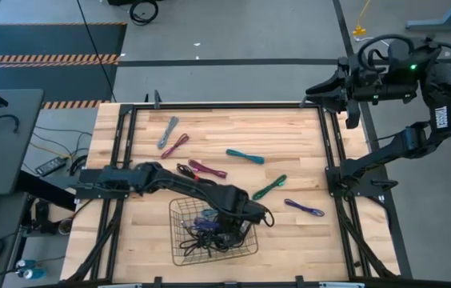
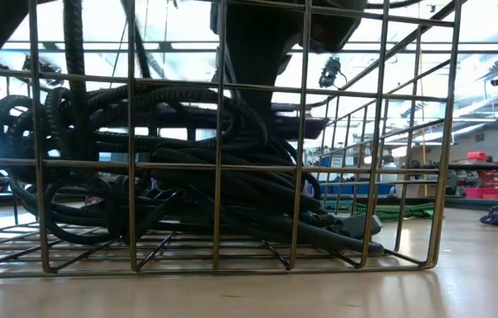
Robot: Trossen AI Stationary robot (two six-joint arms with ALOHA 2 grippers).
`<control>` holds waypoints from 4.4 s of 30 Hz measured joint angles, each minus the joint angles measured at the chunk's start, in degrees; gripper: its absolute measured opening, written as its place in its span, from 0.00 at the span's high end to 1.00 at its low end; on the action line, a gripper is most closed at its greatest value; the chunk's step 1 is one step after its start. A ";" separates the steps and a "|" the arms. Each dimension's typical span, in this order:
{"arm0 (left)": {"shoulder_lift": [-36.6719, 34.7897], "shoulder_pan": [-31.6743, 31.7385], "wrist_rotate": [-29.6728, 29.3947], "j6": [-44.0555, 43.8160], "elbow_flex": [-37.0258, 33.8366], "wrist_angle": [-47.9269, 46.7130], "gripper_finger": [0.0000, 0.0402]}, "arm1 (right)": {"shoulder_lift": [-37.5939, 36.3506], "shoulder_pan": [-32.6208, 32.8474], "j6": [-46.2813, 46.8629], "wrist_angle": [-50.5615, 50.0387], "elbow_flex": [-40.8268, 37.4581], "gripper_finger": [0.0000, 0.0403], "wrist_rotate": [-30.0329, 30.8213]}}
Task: Pick and place USB-C Cables
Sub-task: Put the purple charger cable into the wire basket, then put the green charger cable into the wire basket
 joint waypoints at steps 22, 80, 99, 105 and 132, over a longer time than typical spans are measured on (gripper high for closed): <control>1.00 0.21 1.93 -3.67 -1.25 2.38 0.83 | -0.07 0.00 -2.80 -0.07 0.00 0.75 -5.73; -23.87 -2.19 -22.41 -22.57 4.96 -13.60 0.53 | 14.19 7.58 -6.92 18.13 -68.13 0.62 0.53; -23.87 -2.21 -22.41 -22.87 4.96 -13.60 0.53 | 28.98 11.67 -16.04 23.73 -68.00 0.62 -5.31; -23.85 -2.21 -22.39 -23.08 4.96 -13.60 0.53 | 29.56 12.50 -17.70 25.30 -68.77 0.62 -4.56; -25.19 -1.89 -22.33 -22.65 4.94 -13.50 0.53 | 17.39 12.61 -11.63 11.97 -64.66 0.95 4.47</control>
